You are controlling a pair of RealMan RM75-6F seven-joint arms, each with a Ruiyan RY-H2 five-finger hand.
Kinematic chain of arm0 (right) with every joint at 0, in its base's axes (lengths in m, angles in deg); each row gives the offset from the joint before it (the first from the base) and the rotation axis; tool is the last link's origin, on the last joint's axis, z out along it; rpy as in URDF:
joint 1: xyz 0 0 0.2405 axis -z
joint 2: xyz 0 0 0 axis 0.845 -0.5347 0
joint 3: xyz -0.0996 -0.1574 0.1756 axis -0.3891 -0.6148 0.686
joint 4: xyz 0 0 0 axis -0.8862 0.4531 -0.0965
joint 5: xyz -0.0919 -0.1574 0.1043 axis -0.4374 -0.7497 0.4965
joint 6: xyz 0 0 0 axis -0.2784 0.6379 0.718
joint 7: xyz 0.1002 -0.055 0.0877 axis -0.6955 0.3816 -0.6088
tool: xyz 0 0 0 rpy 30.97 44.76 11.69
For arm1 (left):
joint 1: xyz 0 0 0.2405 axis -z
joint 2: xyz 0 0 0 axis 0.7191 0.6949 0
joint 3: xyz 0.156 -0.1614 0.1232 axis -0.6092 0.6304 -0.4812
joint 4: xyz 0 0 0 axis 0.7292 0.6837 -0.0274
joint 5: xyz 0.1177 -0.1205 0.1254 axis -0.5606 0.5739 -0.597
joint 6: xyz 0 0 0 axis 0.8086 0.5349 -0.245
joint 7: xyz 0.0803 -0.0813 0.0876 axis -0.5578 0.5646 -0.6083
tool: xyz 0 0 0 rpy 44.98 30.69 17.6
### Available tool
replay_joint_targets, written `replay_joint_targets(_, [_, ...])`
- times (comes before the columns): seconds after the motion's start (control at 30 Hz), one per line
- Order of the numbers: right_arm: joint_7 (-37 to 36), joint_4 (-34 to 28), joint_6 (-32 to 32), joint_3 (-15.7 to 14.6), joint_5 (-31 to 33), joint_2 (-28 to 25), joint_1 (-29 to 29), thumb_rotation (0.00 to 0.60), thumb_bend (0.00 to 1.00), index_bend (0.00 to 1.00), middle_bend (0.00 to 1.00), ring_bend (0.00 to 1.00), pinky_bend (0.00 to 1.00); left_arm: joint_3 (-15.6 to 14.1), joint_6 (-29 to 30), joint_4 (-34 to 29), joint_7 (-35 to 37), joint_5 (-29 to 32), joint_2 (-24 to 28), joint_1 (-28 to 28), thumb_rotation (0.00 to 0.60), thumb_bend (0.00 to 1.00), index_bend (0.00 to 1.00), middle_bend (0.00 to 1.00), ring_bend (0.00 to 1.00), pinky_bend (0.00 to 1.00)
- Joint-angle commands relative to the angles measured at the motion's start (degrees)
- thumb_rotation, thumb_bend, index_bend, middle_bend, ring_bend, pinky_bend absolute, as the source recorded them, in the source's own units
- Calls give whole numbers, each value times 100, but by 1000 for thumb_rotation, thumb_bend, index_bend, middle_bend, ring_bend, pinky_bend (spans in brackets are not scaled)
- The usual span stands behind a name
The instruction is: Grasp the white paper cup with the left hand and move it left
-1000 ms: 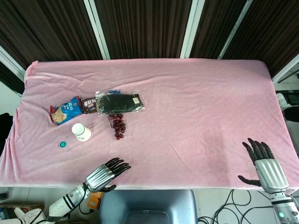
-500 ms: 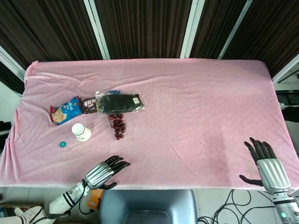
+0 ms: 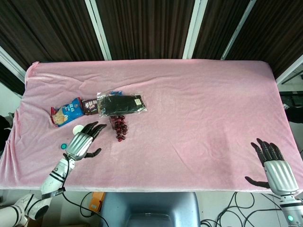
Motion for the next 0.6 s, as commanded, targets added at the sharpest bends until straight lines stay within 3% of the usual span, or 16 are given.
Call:
replay_joint_targets(0.03, [9, -1, -2, 13, 19, 3, -1, 600, 214, 0, 0, 0, 0, 238, -291, 384, 60, 402, -44, 63, 600, 328, 38, 96, 24, 114])
replay_joint_targets(0.2, [55, -6, -30, 23, 63, 12, -3, 600, 213, 0, 0, 0, 0, 247, -766, 762, 157, 767, -97, 79, 600, 325, 74, 101, 25, 114])
replay_joint_targets(0.43, [89, -20, -16, 30, 61, 26, 3, 600, 213, 0, 0, 0, 0, 204, -1061, 981, 240, 898, -165, 105, 600, 326, 209, 179, 95, 133])
replay_joint_targets(0.6, [80, -12, -17, 28, 60, 23, 7, 600, 213, 0, 0, 0, 0, 228, -973, 1080, 230, 898, -236, 91, 600, 329, 301, 266, 190, 242])
